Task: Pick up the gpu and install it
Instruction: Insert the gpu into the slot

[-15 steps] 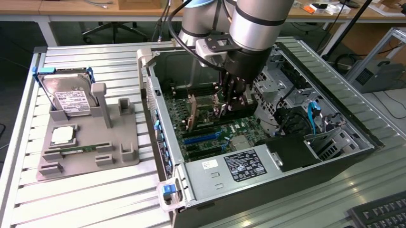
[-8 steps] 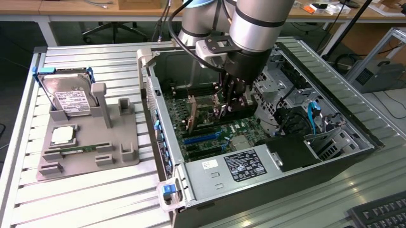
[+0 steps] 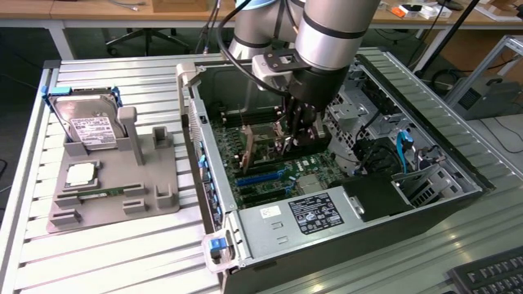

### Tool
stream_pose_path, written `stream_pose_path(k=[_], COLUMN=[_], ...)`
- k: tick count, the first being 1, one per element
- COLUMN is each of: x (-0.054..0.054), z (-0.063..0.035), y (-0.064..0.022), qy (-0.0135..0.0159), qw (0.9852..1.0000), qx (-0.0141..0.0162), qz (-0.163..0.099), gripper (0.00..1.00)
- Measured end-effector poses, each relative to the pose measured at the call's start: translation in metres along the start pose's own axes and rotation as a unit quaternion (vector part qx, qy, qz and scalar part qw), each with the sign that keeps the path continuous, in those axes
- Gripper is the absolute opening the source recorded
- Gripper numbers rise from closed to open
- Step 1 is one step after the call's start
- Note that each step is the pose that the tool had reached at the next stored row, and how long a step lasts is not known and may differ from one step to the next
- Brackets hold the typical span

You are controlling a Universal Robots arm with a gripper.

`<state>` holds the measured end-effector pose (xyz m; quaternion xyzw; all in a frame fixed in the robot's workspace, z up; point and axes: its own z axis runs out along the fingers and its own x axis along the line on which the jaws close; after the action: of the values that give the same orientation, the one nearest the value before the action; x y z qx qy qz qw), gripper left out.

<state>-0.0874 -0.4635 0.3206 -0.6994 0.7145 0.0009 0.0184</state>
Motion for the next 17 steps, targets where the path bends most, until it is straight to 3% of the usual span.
stream_pose_path(k=[17], x=[0.0054], z=[0.0067], y=[0.0001], qy=[0.0001], qw=[1.0], qx=[0.0], qz=[0.0], gripper=[0.27])
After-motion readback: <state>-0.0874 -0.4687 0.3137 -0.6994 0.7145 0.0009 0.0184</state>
